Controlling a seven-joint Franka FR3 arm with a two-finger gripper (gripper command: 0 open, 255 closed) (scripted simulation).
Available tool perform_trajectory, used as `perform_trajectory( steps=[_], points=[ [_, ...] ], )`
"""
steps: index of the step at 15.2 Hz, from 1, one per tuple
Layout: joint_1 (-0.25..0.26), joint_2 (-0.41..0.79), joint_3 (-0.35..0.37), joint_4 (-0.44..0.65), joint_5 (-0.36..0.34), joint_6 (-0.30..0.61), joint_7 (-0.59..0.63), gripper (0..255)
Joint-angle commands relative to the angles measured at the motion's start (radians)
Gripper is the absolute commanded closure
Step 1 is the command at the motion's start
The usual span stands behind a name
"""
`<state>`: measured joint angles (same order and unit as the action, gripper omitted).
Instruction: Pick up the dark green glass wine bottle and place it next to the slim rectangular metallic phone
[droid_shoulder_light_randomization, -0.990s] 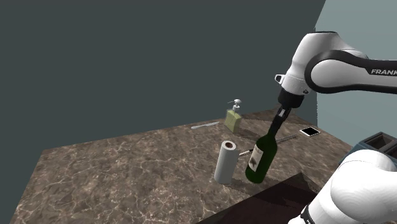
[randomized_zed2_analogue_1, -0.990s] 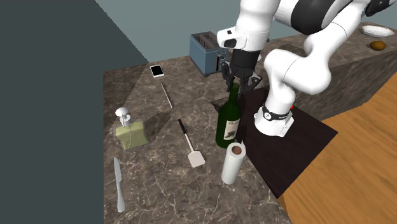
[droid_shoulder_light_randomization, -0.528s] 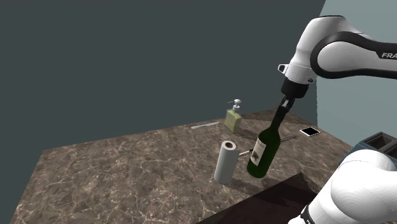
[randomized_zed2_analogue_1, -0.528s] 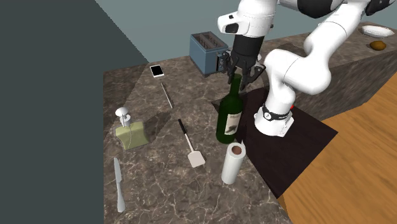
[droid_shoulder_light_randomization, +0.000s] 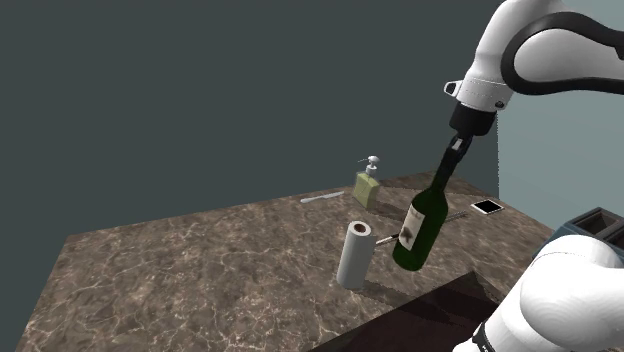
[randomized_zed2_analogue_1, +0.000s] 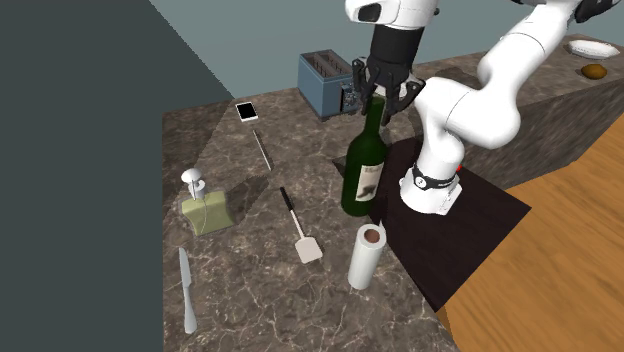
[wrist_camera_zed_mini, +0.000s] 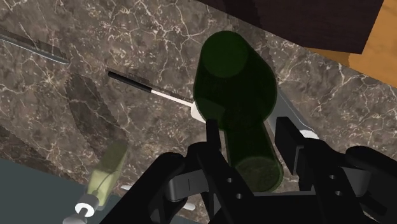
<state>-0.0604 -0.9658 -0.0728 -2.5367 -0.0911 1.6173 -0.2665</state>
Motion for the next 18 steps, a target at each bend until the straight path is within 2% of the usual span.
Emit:
perform_trajectory(
  steps=[1,18],
  points=[
    [0.001,0.009,0.001,0.033,0.001,-0.024,-0.001,255],
    [0.005,0.103,0.011,0.318,0.012,-0.215,-0.010,255]
  ],
)
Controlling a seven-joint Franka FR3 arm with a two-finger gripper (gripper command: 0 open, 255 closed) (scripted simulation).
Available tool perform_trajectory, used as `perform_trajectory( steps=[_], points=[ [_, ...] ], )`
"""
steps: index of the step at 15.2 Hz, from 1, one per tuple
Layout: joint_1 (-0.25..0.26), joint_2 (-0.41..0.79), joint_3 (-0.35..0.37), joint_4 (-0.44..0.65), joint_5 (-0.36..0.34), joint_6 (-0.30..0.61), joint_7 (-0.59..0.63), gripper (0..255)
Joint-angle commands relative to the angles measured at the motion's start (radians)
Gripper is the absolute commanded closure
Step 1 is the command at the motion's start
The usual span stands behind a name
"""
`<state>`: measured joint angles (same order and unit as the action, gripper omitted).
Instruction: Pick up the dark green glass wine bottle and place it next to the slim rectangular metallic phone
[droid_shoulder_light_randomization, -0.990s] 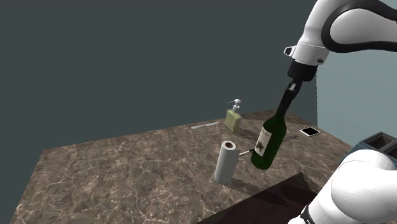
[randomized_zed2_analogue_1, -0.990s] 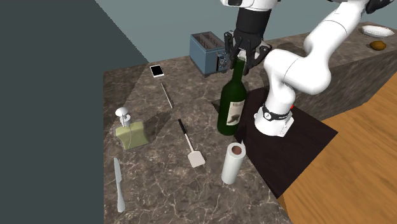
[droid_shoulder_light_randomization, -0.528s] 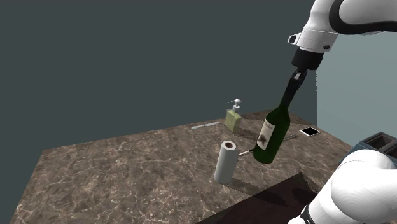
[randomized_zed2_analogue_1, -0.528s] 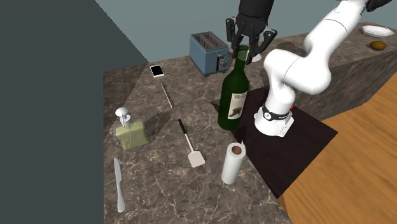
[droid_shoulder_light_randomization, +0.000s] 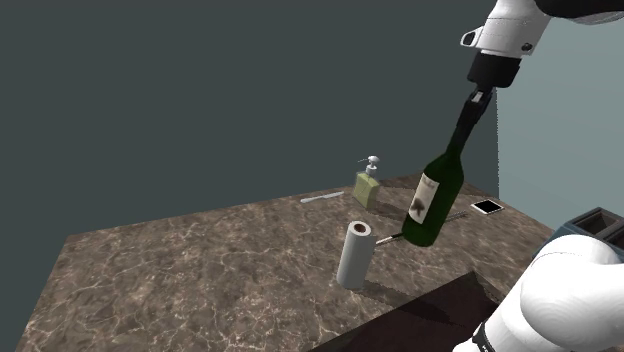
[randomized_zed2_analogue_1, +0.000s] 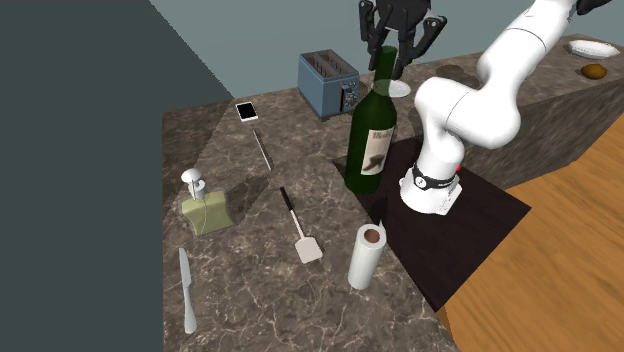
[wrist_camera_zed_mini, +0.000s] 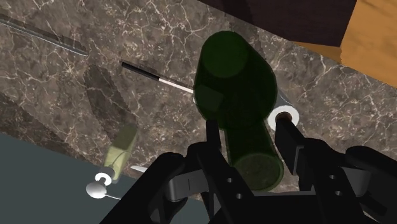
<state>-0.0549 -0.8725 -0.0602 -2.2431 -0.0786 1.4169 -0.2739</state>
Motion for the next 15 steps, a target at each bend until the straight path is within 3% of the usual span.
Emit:
perform_trajectory(
  steps=[1,15],
  points=[
    [0.000,0.017,-0.001,0.043,0.000,-0.026,-0.004,255],
    [0.003,0.129,0.004,0.316,0.004,-0.187,-0.013,255]
  ],
)
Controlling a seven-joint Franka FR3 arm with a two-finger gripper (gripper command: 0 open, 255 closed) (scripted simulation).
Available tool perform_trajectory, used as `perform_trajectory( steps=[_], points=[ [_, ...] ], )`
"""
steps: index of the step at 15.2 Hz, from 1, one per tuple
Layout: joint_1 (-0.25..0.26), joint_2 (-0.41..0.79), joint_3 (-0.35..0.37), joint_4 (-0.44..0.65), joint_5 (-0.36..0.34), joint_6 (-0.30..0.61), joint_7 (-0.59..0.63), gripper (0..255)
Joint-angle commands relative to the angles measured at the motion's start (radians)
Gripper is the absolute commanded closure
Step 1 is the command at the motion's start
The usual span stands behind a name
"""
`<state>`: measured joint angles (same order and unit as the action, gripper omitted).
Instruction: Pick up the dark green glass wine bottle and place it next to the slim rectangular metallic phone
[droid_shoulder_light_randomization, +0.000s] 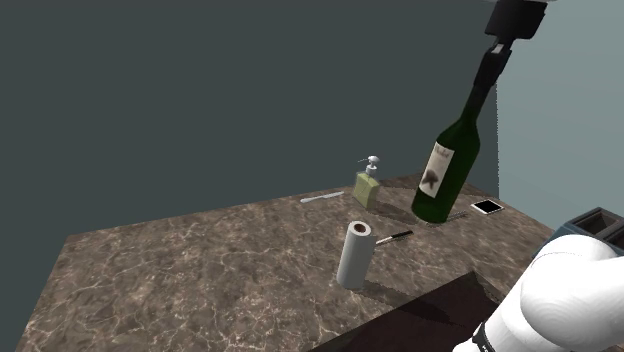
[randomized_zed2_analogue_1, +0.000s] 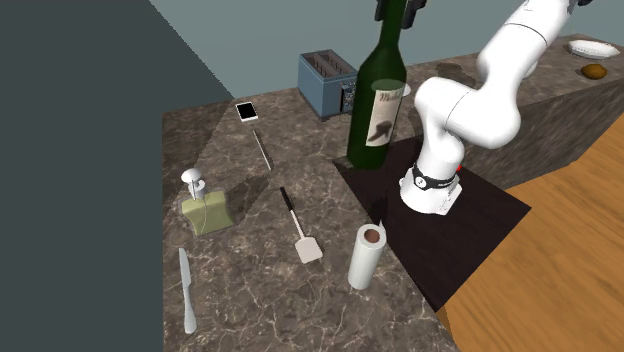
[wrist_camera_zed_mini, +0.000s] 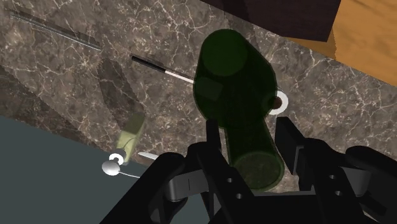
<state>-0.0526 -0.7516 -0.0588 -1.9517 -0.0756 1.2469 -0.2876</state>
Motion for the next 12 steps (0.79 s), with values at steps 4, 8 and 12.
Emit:
perform_trajectory(
  steps=[4,8,12],
  points=[
    [0.001,0.046,0.003,0.111,0.002,-0.065,-0.002,255],
    [0.001,0.087,0.004,0.203,0.003,-0.115,-0.006,255],
    [0.002,0.133,0.004,0.301,0.004,-0.168,-0.010,255]
  ],
)
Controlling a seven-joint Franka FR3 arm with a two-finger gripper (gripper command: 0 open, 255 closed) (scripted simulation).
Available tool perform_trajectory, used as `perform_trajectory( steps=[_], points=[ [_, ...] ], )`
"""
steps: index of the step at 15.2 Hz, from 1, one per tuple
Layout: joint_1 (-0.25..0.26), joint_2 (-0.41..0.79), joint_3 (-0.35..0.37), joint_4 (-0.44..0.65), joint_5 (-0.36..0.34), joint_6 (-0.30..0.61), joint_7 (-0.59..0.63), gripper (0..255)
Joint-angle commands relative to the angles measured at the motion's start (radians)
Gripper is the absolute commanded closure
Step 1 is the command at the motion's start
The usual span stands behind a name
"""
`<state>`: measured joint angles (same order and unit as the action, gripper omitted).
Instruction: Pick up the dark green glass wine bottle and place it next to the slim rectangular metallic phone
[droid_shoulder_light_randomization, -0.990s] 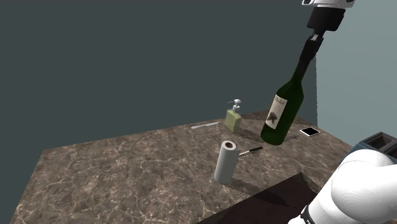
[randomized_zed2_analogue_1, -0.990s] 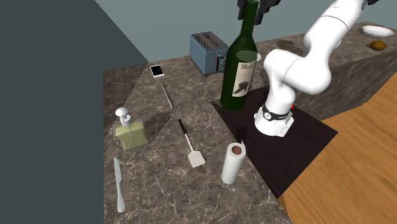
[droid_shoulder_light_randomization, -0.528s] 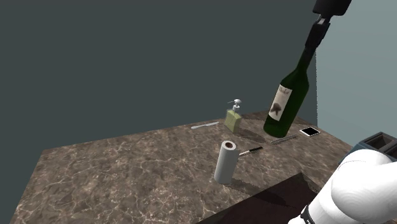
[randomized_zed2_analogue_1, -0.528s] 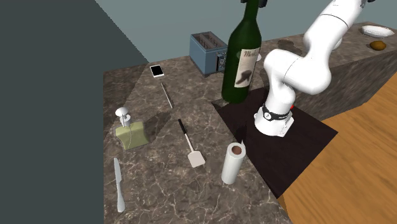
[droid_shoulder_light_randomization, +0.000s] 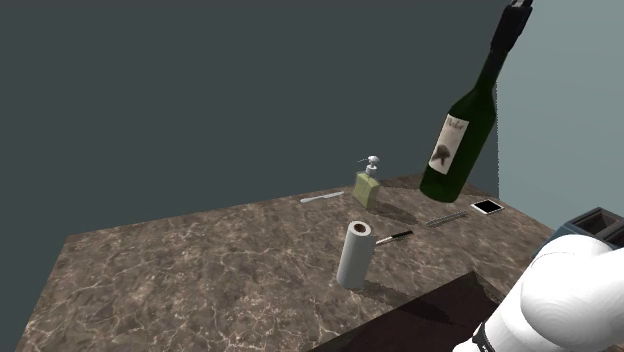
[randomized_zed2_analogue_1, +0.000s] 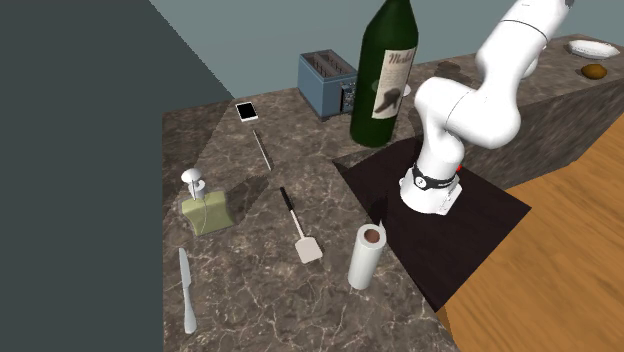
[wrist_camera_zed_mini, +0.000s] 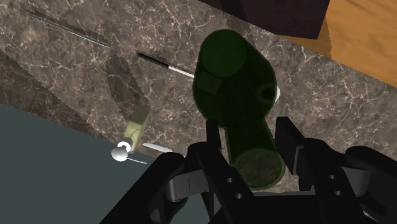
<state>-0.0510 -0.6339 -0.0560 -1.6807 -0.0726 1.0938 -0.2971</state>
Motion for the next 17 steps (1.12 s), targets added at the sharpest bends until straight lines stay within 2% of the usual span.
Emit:
perform_trajectory(
  steps=[1,10,17],
  points=[
    [0.000,0.027,0.001,0.055,0.001,-0.028,-0.001,255],
    [0.001,0.151,-0.001,0.312,0.001,-0.161,-0.013,255],
    [-0.014,0.061,-0.140,0.109,-0.077,-0.033,-0.177,255]
  ],
)
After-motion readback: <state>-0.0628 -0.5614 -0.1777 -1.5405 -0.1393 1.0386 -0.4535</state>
